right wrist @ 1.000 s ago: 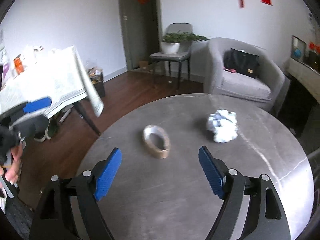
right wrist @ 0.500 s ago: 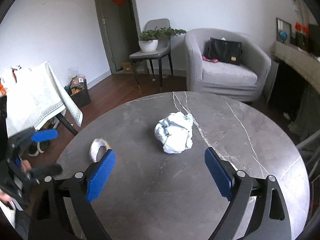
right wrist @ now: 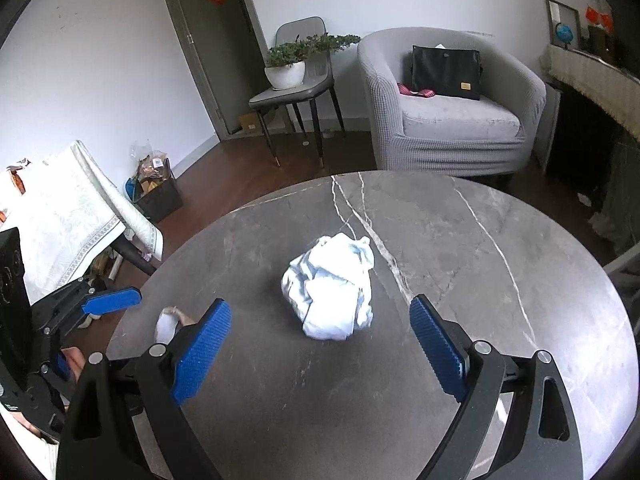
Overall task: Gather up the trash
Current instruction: 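Move both tools back over the table toward the last tape roll and paper ball, then grasp the brown tape roll with the left gripper while the right gripper grasps the crumpled paper ball, then drop the tape roll into the teal bin with the left gripper while the right holds the ball, then open the right gripper over the teal bin to drop the paper ball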
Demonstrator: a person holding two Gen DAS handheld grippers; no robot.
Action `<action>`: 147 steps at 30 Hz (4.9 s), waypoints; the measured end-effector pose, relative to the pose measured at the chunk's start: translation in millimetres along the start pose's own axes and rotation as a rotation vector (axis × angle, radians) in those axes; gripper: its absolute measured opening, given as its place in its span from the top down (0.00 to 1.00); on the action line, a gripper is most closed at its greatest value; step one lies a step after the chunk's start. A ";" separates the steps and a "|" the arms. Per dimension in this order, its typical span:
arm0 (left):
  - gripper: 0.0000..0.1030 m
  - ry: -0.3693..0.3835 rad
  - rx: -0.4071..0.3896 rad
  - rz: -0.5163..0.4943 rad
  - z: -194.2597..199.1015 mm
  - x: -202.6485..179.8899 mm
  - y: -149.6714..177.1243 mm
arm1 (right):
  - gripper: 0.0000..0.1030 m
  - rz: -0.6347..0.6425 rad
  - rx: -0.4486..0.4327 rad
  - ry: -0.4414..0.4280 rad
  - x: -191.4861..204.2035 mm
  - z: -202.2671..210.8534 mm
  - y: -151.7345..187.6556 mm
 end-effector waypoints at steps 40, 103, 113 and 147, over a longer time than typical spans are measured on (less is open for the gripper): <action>0.37 -0.084 -0.101 0.205 64.1 -0.6 21.9 | 0.48 0.079 -0.016 0.088 34.3 18.2 15.5; 0.28 -0.123 0.190 0.476 138.7 112.6 265.2 | 0.48 0.393 0.067 -0.175 315.2 -19.9 115.8; 0.39 -0.165 0.043 0.490 180.5 126.3 250.4 | 0.48 0.419 0.138 -0.163 332.0 -46.5 134.4; 0.43 -0.306 -0.241 0.367 248.0 82.6 170.3 | 0.35 0.516 0.358 -0.110 302.5 -55.5 217.3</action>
Point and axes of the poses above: each gripper's, at about its wrist camera, not at the fingertips, and z roughly against the way its jaws point, x to its left, y to its underside, the point moved 6 cm from there along -z, roughly the way its jaws point, and after that the axes turned 5 degrees about x, right-handed, at the moved point
